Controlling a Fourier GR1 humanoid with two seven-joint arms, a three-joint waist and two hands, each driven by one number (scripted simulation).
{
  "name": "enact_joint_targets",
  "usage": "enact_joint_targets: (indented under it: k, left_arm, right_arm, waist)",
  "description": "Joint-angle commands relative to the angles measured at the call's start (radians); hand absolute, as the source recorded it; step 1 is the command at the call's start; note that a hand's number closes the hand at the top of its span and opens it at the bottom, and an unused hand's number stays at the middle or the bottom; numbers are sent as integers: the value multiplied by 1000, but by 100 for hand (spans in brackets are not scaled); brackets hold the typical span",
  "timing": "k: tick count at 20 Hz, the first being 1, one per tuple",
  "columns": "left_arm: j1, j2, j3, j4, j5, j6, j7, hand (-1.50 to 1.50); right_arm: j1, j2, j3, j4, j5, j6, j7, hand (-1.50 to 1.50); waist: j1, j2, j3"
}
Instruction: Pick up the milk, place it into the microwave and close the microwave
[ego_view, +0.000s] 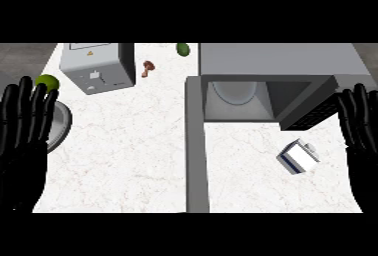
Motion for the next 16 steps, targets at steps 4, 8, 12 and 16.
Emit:
enact_joint_targets:
  k: [4, 8, 12, 16]
  left_arm:
    - [-21, 82, 90, 17, 101, -103, -2, -150]
    - [20, -35, -25, 94, 118, -67, 37, -150]
    - [73, -72, -133, 98, 66, -15, -11, -150]
    - [146, -73, -170, 78, 56, -30, -39, -150]
  right_arm:
    - [129, -58, -96, -29, -162, 167, -118, -150]
    - [199, -146, -189, 96, -366, 345, -140, -150]
    - [287, -140, -197, 112, -346, 424, -206, -150]
    - [402, -121, -258, 184, -322, 526, -339, -150]
  waist:
    - [-5, -17, 4]
    - [-17, -17, 5]
    - [-8, -18, 4]
    - [-6, -18, 4]
